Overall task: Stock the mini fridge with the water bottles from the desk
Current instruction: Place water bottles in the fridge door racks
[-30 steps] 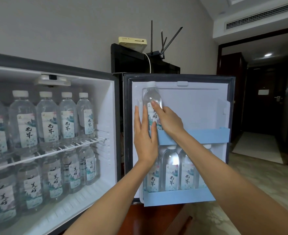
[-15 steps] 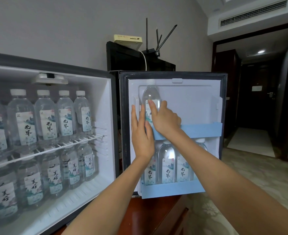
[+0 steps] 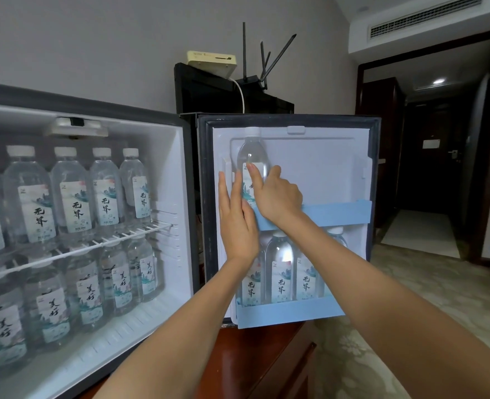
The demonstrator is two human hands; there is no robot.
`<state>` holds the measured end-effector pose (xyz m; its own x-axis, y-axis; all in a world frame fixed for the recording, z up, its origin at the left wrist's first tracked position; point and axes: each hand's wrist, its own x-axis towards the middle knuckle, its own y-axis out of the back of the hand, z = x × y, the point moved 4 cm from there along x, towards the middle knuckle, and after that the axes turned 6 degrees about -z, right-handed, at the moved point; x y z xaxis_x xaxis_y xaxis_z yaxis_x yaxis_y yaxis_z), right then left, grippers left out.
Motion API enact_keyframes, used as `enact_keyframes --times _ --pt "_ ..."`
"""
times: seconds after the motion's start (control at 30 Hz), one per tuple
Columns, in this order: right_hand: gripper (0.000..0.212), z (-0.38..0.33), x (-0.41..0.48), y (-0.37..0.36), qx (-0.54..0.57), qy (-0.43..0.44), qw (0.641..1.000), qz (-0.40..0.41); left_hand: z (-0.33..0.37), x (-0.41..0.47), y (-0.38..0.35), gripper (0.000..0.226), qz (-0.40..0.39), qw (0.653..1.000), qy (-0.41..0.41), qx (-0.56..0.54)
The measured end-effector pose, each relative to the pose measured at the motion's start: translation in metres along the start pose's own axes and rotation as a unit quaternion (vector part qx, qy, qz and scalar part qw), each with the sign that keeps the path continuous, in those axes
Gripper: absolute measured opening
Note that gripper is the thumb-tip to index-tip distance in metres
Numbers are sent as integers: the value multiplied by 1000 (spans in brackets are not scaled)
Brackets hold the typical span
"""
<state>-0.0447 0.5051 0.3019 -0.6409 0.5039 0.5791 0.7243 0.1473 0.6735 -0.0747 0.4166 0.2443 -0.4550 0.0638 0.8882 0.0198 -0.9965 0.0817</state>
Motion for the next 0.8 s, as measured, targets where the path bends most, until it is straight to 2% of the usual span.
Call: enact_keyframes --times 0.13,0.27,0.5,0.67,0.8 --pt "62 1 -8 -1 -15 16 1000 6 1 -3 2 45 -16 1000 6 -9" --pt "61 2 -15 0 -18 11 1000 -21 4 -5 5 47 -42 998 40 -14" --pt "50 5 -33 0 -39 19 997 -59 -2 -13 21 50 -126 988 80 -40" --pt "62 17 -68 -17 -69 51 995 -42 -4 -39 38 50 -152 980 117 -59" --pt "61 20 -92 -22 -55 73 994 -52 -1 -60 58 55 -196 970 135 -52"
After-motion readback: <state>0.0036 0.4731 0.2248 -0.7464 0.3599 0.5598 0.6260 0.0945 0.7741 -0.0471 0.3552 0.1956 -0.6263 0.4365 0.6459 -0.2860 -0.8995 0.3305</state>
